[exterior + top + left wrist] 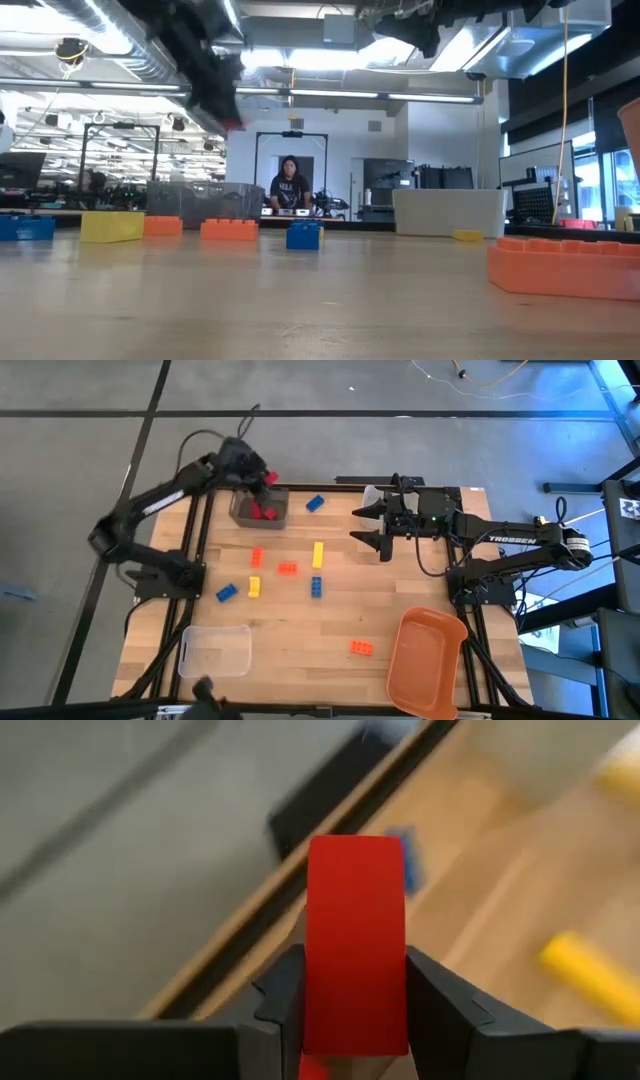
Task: Sort & place blocks by color
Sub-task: Put the red block into the black bin
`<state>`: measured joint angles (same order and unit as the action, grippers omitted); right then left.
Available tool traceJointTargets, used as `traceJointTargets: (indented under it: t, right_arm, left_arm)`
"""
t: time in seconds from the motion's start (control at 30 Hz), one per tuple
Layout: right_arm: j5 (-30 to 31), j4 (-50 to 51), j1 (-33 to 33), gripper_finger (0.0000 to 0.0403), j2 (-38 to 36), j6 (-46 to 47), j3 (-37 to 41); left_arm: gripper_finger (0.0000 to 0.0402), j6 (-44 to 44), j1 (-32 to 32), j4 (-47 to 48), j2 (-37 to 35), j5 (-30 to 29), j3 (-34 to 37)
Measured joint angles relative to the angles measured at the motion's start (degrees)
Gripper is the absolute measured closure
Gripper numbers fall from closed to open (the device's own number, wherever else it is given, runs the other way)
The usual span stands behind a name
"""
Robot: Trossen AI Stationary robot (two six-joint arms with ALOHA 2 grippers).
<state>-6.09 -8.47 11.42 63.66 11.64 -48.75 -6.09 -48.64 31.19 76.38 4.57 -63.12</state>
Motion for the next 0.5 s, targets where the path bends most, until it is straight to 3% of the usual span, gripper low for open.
traceJointTargets:
  t: [0.13,0.27,0.5]
  right_arm:
    - [0.02,0.24,0.00,0.0076,0.00,0.04,0.00]
    - [0.04,0.26,0.00,0.0076,0.00,-0.04,0.00]
    - [1.26,0.26,0.02,0.0076,0.00,-0.13,0.00]
  left_arm:
    - [0.0284,0.64,-4.90,6.49,9.16,0.55,0.22]
    - [0.0284,1.83,-5.69,7.31,16.32,0.87,1.51]
    - [0.0284,2.53,-4.83,5.61,21.96,0.04,1.65]
